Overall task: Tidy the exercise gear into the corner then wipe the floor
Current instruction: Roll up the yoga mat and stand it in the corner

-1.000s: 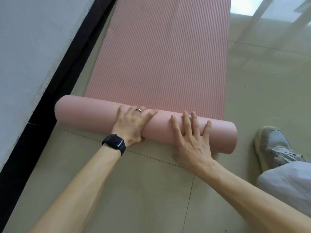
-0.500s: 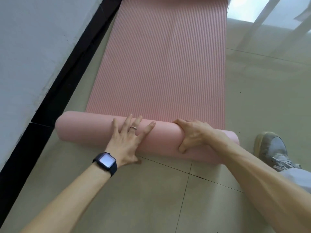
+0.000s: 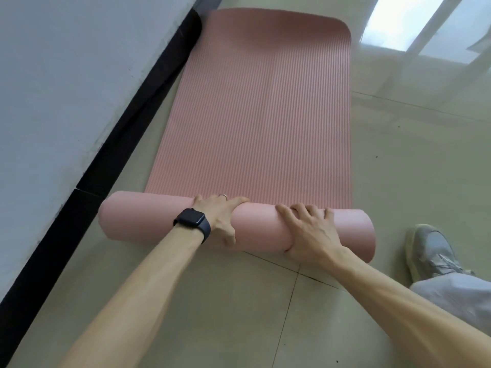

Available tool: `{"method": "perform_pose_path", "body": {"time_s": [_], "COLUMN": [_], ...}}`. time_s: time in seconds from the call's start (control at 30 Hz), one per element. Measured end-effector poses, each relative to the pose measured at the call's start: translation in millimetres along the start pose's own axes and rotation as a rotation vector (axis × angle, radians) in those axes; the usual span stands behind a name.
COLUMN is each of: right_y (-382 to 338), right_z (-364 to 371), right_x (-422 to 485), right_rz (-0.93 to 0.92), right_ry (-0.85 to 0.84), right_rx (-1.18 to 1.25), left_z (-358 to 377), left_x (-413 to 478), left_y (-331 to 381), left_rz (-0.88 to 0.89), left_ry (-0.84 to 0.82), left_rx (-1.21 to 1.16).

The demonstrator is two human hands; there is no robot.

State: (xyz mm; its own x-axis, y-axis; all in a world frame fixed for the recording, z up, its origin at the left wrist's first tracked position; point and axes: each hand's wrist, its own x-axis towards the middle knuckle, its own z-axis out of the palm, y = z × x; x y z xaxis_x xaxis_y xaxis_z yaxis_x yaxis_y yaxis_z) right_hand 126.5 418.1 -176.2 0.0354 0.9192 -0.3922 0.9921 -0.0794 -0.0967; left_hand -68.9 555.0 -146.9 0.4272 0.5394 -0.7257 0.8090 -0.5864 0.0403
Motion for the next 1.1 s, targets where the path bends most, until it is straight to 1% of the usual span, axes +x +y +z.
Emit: {"method": "perform_pose_path", "body": {"time_s": [0.03, 0.1, 0.2, 0.23, 0.27, 0.3, 0.33, 0.4, 0.43, 0.53, 0.6, 0.63, 0.67, 0.7, 0.77, 0.8, 0.83, 0.87, 0.97, 1.0, 1.03, 1.1], "right_y": [2, 11, 25, 26, 26, 25, 24, 16, 10, -9, -7, -1, 7, 16, 26, 27, 26, 25, 25, 26, 28, 27], "right_z": [-9, -30, -53, -54, -52, -49, -42, -25, -16, 12, 15, 6, -3, -12, -23, -25, -26, -26, -28, -29, -27, -25], "right_x": [5, 24, 55, 59, 60, 56, 46, 18, 4, -15, -4, 3, 10, 16, 19, 20, 22, 25, 41, 43, 43, 32], "right_rz": [-0.02, -0.012, 0.058, 0.063, 0.067, 0.07, 0.073, 0.057, 0.036, 0.043, 0.078, 0.07, 0.047, 0.02, -0.014, -0.021, -0.02, -0.014, 0.023, 0.016, 0.002, -0.01], "right_ry": [-0.056, -0.205, -0.514, -0.576, -0.585, -0.54, -0.446, -0.182, -0.08, 0.049, 0.166, 0.175, 0.149, 0.072, -0.205, -0.349, -0.457, -0.513, -0.534, -0.527, -0.515, -0.448], "right_rx": [0.03, 0.124, 0.284, 0.307, 0.31, 0.284, 0.247, 0.197, 0.163, 0.005, -0.012, -0.014, -0.004, 0.037, 0.163, 0.205, 0.229, 0.244, 0.271, 0.251, 0.219, 0.17], "left_z": [1, 11, 41, 53, 62, 66, 67, 60, 52, 24, 4, -6, -14, -19, -21, -14, -5, 5, 43, 59, 73, 97], "left_x": [-3, -13, -27, -26, -22, -18, -13, -4, 2, 15, 19, 19, 19, 19, 14, 11, 5, -3, -31, -39, -47, -47], "left_y": [-2, -2, 7, 9, 11, 13, 14, 14, 13, 11, 12, 13, 13, 12, 15, 17, 20, 22, 24, 25, 26, 24], "left_rz": [-0.001, 0.033, 0.079, 0.064, 0.037, 0.009, -0.008, 0.0, 0.011, 0.06, 0.066, 0.059, 0.05, 0.049, 0.055, 0.059, 0.071, 0.078, 0.114, 0.147, 0.178, 0.207], "left_ry": [0.034, 0.167, 0.313, 0.343, 0.376, 0.406, 0.43, 0.432, 0.432, 0.375, 0.308, 0.251, 0.172, 0.076, -0.17, -0.245, -0.244, -0.16, 0.307, 0.42, 0.477, 0.465], "left_rx": [-0.013, 0.0, 0.17, 0.224, 0.269, 0.289, 0.29, 0.276, 0.267, 0.239, 0.203, 0.164, 0.098, -0.003, -0.206, -0.253, -0.259, -0.245, -0.11, -0.059, -0.002, 0.131]}}
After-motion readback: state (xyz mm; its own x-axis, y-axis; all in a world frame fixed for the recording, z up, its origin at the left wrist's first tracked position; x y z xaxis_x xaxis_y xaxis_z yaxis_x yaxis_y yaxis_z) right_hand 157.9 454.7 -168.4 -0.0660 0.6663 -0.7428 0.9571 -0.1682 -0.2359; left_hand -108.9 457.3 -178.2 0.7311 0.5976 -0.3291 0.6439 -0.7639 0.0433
